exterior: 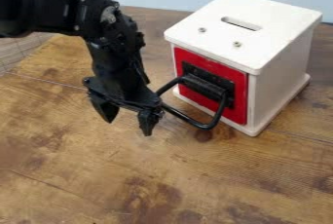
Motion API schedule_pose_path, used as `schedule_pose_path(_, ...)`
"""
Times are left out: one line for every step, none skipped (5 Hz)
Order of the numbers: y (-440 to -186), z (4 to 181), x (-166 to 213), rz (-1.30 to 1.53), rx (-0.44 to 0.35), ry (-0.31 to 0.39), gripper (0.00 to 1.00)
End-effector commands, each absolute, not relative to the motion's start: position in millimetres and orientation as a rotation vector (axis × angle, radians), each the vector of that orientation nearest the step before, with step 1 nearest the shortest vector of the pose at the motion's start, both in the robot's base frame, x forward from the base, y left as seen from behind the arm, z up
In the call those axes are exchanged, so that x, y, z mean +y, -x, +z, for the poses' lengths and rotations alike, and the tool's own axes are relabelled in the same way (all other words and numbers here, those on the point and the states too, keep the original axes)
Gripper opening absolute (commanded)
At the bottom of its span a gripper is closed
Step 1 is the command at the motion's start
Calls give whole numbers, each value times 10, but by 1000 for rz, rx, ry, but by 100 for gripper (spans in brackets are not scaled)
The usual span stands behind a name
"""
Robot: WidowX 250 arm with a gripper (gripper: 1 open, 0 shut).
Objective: Close the drawer
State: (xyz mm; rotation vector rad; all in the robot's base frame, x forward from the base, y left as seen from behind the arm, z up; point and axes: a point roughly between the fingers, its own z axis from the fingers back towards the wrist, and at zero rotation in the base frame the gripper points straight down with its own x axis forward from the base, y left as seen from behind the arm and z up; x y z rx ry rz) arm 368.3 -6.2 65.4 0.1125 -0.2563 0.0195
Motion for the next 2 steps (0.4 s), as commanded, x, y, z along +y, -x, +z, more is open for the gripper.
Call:
schedule_pose_path(-3746,1021,-203,1,-345,-109,100)
schedule_pose_path(-3796,1084,-235,-1,-352,-107,100)
